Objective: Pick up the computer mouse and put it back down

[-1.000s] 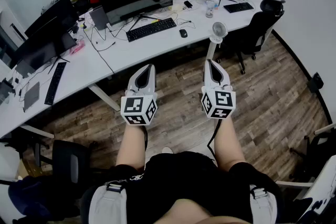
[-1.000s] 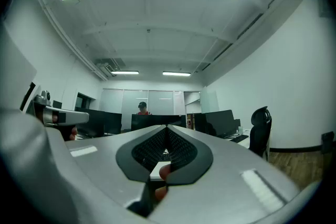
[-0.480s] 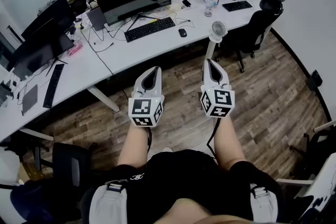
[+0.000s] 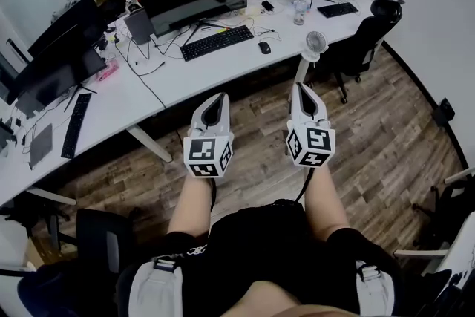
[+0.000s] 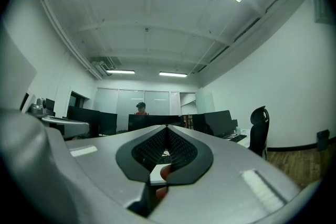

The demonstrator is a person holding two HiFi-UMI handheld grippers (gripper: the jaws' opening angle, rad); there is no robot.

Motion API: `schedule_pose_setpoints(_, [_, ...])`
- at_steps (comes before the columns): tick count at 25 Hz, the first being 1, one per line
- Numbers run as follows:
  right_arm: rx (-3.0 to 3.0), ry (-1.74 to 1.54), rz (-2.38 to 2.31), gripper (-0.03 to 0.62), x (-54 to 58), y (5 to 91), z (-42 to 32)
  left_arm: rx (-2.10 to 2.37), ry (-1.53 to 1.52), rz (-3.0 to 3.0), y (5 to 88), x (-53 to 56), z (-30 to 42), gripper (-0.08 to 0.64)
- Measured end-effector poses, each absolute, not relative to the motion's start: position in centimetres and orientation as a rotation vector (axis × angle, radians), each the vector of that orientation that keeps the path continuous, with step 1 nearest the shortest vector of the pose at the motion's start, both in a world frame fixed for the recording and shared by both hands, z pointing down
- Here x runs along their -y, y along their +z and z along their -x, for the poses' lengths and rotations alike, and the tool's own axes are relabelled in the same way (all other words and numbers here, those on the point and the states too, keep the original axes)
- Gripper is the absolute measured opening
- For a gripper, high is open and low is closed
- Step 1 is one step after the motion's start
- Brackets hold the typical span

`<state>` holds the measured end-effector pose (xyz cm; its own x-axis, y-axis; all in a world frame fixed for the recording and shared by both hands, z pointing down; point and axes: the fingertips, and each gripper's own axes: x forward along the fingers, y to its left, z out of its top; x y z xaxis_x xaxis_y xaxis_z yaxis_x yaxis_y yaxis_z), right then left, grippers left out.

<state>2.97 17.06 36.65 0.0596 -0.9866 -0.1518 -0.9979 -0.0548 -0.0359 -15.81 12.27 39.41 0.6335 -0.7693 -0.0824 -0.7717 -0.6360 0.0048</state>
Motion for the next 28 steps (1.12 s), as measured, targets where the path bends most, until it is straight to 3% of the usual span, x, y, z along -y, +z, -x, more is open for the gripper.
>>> schedule_pose_setpoints(14, [-2.057, 0.125, 2.188, -0.002, -12.0, 37.6, -2.0, -1.356, 0.119, 2.808, 40.3, -6.7, 17.9, 0.049])
schedule_pose_setpoints(28, [-2.088, 0.08, 2.138, -0.002, 2.9, 38.9, -8.6, -1.43, 0.109, 2.743, 40.8, 6.7, 12.1, 0.048])
